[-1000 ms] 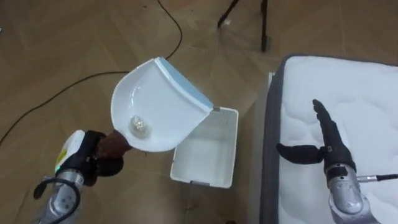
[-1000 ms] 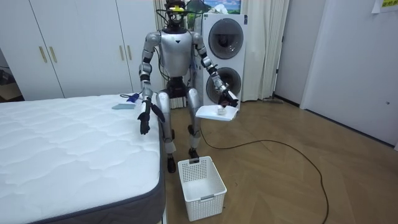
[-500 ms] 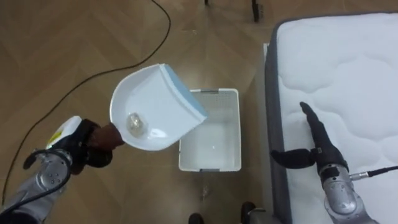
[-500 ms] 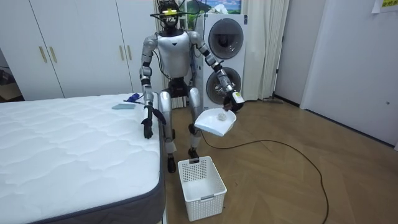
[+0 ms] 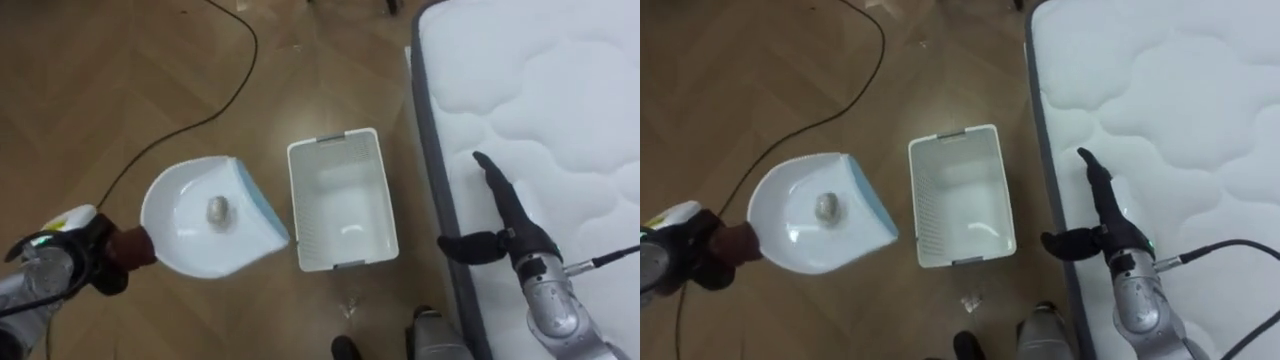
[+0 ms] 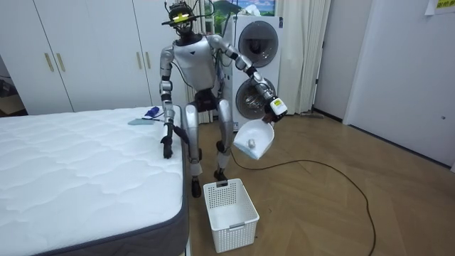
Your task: Clean bed
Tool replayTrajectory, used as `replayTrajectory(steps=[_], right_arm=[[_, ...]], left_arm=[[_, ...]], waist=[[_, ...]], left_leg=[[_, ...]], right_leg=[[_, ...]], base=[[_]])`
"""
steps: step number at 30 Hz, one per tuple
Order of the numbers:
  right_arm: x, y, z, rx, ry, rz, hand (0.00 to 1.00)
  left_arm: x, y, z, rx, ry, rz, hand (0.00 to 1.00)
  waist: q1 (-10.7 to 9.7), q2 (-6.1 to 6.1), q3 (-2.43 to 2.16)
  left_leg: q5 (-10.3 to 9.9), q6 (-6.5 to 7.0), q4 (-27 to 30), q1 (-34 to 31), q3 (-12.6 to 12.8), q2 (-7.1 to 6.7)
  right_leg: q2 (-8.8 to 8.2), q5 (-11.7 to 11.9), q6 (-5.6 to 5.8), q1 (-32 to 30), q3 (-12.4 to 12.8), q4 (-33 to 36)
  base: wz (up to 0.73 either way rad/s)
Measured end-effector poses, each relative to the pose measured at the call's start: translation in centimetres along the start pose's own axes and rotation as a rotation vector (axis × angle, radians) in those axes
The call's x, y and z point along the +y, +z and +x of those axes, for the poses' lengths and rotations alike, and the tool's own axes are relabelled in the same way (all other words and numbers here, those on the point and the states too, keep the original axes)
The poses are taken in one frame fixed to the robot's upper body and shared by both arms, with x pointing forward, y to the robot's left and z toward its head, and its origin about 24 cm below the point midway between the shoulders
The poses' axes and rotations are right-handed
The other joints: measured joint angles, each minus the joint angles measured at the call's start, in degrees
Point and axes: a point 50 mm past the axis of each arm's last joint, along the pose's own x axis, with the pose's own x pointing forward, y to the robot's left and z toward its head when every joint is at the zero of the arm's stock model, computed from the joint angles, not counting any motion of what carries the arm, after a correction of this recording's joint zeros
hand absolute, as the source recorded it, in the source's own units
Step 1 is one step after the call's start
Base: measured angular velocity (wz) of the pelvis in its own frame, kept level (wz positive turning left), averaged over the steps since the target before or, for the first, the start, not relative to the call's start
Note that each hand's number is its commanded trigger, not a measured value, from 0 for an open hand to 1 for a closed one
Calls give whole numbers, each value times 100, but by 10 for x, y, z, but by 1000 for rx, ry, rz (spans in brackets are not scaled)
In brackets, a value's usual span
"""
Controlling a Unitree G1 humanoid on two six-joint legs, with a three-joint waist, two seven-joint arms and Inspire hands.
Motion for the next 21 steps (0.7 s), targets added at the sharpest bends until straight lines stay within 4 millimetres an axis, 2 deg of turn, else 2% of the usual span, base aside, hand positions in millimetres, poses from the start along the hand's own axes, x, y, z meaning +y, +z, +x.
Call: replayTrajectory(steps=[2, 4, 7, 9, 11, 21], right_arm=[[-2, 6, 1, -33, -6, -7, 0], [-1, 9, 1, -46, -8, -10, 0], [-1, 10, 2, -58, -7, -11, 0], [-1, 12, 2, -65, -4, -14, 0], [-2, 14, 4, -77, -5, -12, 0], [-1, 18, 8, -82, 23, -13, 0]], left_arm=[[8, -4, 0, 22, -5, 80, 100], [17, -6, -1, 35, 14, 102, 100], [25, -9, -1, 48, 34, 136, 100], [25, -10, -2, 54, 32, 157, 100], [25, -9, -1, 55, 30, 190, 100], [24, -7, -1, 57, 20, 263, 100]], waist=[[-7, 71, 5], [-36, 106, 7], [-98, 207, 5], [-112, 264, 7], [-139, 372, 6], [-153, 359, 15]], left_leg=[[-8, 21, -19, 1, 227, -58], [-9, 21, -1, -2, 254, -97], [-9, 21, -3, 22, 289, -89], [-9, 21, -16, 79, 402, -92], [-9, 21, -17, 108, 415, -97], [-12, 11, 41, 167, 503, -88]], right_leg=[[-71, -81, 9, -178, 147, 204], [-119, -125, 10, -242, 240, 308], [-60, -152, 14, -239, 309, 340], [-57, -179, 21, -239, 388, 387], [-52, -180, 21, -240, 428, 404], [-57, -242, -25, -263, 451, 574]], base=[[-21], [-9], [-1], [-9], [-10], [-2]])
